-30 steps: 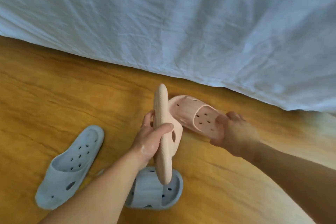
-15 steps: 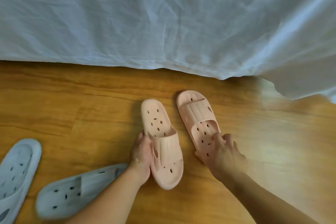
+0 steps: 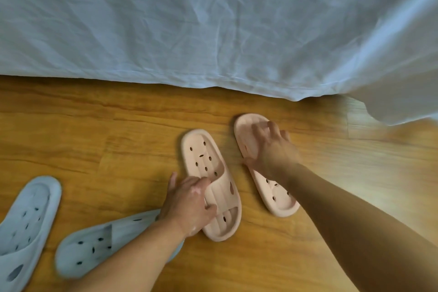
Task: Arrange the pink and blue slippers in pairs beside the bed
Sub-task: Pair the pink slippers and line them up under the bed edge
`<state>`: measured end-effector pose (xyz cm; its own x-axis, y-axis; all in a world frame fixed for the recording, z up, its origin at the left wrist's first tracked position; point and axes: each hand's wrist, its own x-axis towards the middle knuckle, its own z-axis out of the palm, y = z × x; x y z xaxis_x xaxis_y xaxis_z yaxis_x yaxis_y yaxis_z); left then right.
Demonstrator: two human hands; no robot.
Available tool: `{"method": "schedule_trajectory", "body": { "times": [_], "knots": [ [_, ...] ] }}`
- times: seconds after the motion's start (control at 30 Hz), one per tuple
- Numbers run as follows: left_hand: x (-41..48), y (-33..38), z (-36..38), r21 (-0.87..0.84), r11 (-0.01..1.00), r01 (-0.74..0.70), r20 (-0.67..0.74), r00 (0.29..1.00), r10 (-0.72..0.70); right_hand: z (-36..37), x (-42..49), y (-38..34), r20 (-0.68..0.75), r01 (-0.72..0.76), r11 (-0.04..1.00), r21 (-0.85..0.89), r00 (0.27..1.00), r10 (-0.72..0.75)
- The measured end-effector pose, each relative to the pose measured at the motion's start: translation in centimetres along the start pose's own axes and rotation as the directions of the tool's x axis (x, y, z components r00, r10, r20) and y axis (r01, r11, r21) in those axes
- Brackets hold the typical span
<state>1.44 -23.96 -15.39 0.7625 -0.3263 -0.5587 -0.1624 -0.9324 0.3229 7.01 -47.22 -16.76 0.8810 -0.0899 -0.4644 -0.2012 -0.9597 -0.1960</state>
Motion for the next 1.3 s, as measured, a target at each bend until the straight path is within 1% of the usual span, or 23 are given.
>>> {"method": "schedule_trajectory", "body": {
  "times": [0.03, 0.1, 0.17, 0.23, 0.27, 0.33, 0.4, 0.43, 0.5, 0.53, 0.57, 0.6, 0.63, 0.67, 0.7, 0.73, 0.77, 0.83, 0.87, 1.0, 1.1, 1.23, 1.3],
  "knots": [
    [0.1, 0.0, -0.1, 0.019, 1.0, 0.018, 0.004, 1.0, -0.018, -0.1, 0.1, 0.4, 0.005, -0.01, 1.0, 0.002, 1.0, 0.01],
    [0.6, 0.4, -0.1, -0.004, 0.998, 0.063, -0.058, 0.996, -0.063, -0.3, -0.5, 1.7, 0.002, -0.067, 0.997, 0.044, 0.998, 0.067],
    [1.4, 1.3, -0.4, -0.155, 0.972, 0.175, -0.149, 0.969, -0.198, -0.2, -1.7, 3.3, -0.004, -0.145, 0.987, 0.074, 0.989, 0.146],
    [2.5, 2.8, -1.0, -0.388, 0.874, 0.292, -0.155, 0.914, -0.374, 0.3, -3.3, 4.7, -0.024, -0.218, 0.971, 0.1, 0.975, 0.222],
    [3.2, 3.7, -1.1, -0.474, 0.813, 0.338, -0.128, 0.887, -0.443, 0.5, -4.0, 5.2, -0.032, -0.249, 0.962, 0.114, 0.967, 0.254],
    [4.5, 5.4, -1.2, -0.633, 0.68, 0.37, -0.077, 0.844, -0.531, 0.8, -4.9, 5.7, -0.047, -0.286, 0.949, 0.136, 0.955, 0.294],
    [5.4, 7.1, -0.8, -0.795, 0.488, 0.359, 0.014, 0.817, -0.577, 1.0, -5.0, 5.9, -0.062, -0.305, 0.941, 0.149, 0.946, 0.317],
    [5.6, 7.9, -0.5, -0.868, 0.363, 0.34, 0.085, 0.82, -0.566, 1.1, -4.9, 5.9, -0.069, -0.314, 0.937, 0.15, 0.942, 0.327],
    [5.9, 8.8, 0.8, -0.947, 0.101, 0.305, 0.222, 0.848, -0.481, 1.1, -4.7, 6.0, -0.081, -0.327, 0.934, 0.148, 0.937, 0.34],
    [5.7, 9.0, 1.3, -0.95, 0.048, 0.307, 0.256, 0.86, -0.441, 1.1, -4.7, 6.1, -0.08, -0.325, 0.933, 0.153, 0.937, 0.339],
    [5.1, 8.8, 1.4, -0.949, 0.075, 0.307, 0.245, 0.867, -0.435, 1.0, -4.8, 6.3, -0.073, -0.315, 0.934, 0.167, 0.941, 0.33],
    [4.6, 8.4, 1.1, -0.935, 0.208, 0.287, 0.167, 0.873, -0.457, 0.9, -4.9, 6.5, -0.055, -0.293, 0.938, 0.187, 0.95, 0.308],
    [4.2, 7.6, 0.8, -0.872, 0.423, 0.245, 0.022, 0.884, -0.467, 0.9, -5.0, 6.8, -0.027, -0.263, 0.943, 0.206, 0.961, 0.274],
    [4.0, 6.8, 0.3, -0.725, 0.656, 0.21, -0.146, 0.884, -0.444, 0.8, -5.1, 7.2, 0.005, -0.23, 0.948, 0.218, 0.972, 0.234],
    [4.1, 5.7, -0.1, -0.547, 0.821, 0.165, -0.29, 0.882, -0.371, 0.8, -5.2, 7.7, 0.035, -0.2, 0.954, 0.222, 0.98, 0.197],
    [4.2, 4.7, -0.6, -0.443, 0.884, 0.152, -0.321, 0.893, -0.314, 0.8, -5.2, 8.1, 0.055, -0.181, 0.959, 0.218, 0.983, 0.173],
    [4.5, 4.1, -0.8, -0.425, 0.891, 0.161, -0.255, 0.923, -0.288, 0.9, -5.1, 8.4, 0.054, -0.177, 0.961, 0.214, 0.984, 0.169],
    [5.2, 3.9, -0.5, -0.459, 0.875, 0.153, -0.106, 0.969, -0.225, 1.0, -4.9, 8.2, 0.019, -0.192, 0.953, 0.233, 0.981, 0.192],
    [5.4, 4.4, -0.2, -0.46, 0.877, 0.136, -0.075, 0.979, -0.191, 1.1, -4.8, 7.9, 0.006, -0.192, 0.949, 0.25, 0.98, 0.197],
    [5.9, 5.3, 1.1, -0.456, 0.885, 0.093, -0.13, 0.977, -0.169, 1.9, -4.4, 7.0, -0.027, -0.194, 0.944, 0.268, 0.978, 0.208],
    [5.6, 5.7, 2.1, -0.365, 0.927, 0.085, -0.13, 0.981, -0.141, 2.2, -5.4, 6.9, -0.025, -0.219, 0.936, 0.275, 0.972, 0.234],
    [6.3, 5.9, 1.8, -0.339, 0.94, 0.025, -0.116, 0.991, -0.069, 1.9, -7.5, 7.0, 0.053, -0.253, 0.943, 0.218, 0.967, 0.248],
    [6.1, 5.7, 1.4, -0.324, 0.945, 0.046, -0.169, 0.98, -0.106, -0.2, -6.9, 7.9, -0.006, -0.215, 0.965, 0.154, 0.976, 0.218]
  ]
}}
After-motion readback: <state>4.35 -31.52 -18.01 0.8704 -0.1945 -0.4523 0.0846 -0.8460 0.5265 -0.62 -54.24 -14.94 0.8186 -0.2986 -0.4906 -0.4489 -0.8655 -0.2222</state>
